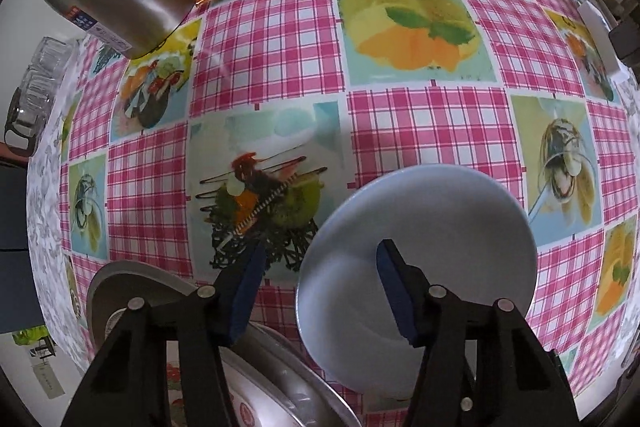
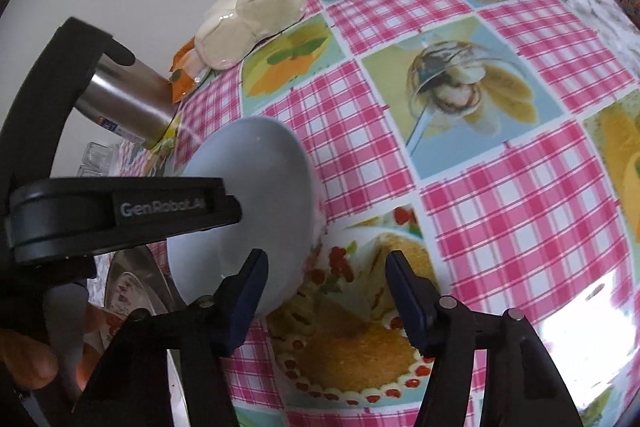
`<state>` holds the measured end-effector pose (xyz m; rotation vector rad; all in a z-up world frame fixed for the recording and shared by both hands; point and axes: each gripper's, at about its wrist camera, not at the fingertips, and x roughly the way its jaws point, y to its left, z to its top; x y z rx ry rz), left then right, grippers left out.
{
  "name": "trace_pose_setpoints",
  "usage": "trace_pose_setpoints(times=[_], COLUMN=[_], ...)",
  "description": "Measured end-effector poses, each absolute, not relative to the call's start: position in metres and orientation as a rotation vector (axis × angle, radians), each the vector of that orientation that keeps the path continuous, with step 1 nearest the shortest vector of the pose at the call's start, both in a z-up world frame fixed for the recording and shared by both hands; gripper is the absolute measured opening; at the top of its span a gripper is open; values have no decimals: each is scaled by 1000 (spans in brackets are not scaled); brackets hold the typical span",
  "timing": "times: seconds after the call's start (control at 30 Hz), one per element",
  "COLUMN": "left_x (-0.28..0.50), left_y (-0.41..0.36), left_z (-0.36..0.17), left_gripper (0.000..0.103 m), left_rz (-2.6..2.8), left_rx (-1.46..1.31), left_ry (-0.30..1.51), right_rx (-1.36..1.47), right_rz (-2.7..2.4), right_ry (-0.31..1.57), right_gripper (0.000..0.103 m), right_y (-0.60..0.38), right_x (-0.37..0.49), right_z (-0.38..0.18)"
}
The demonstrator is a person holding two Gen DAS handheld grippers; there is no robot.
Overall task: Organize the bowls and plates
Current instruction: 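Close both grippers on the rim of the large white bowl, then lift the large white bowl and carry it over the tray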
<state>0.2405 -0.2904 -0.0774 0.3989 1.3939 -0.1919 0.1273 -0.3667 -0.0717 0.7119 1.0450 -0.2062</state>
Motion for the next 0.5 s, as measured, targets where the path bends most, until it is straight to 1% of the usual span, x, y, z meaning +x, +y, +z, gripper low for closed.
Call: trace_pose_setpoints(times=[0.07, 0.17, 0.2, 0.23, 0.27, 0.3, 0.33, 0.4, 0.5], left_x=[240, 238, 238, 237, 237, 237, 237, 236, 235], left_y=[-292, -295, -296, -296, -297, -297, -297, -298, -297], left_z=[-80, -82, -82, -82, -81, -81, -81, -81, -82], left_gripper=[59, 59, 57, 54, 44, 41, 40, 39, 34], left_rz=[-194, -200, -203, -208, -225, -239, -242, -250, -271], left_rx=[400, 414, 415, 414, 401, 381, 380, 388, 371], left_ry=[1394, 1393, 1389, 1387, 1391, 1397, 1394, 1385, 1374], right_rx=[720, 735, 734, 739, 748, 760, 769, 790, 807], right_rz=[-198, -186, -181, -174, -164, -153, -145, -137, -144], right_ry=[1042, 1036, 1033, 1024, 1016, 1007, 1001, 989, 977], right_gripper=[57, 53, 51, 45, 41, 39, 32, 32, 31], right_y=[-365, -363, -362, -362, -361, -360, -360, -361, -364], right_x=[129, 131, 131, 131, 131, 133, 133, 132, 129], right_z=[-73, -75, -75, -75, -75, -76, -76, -76, -77])
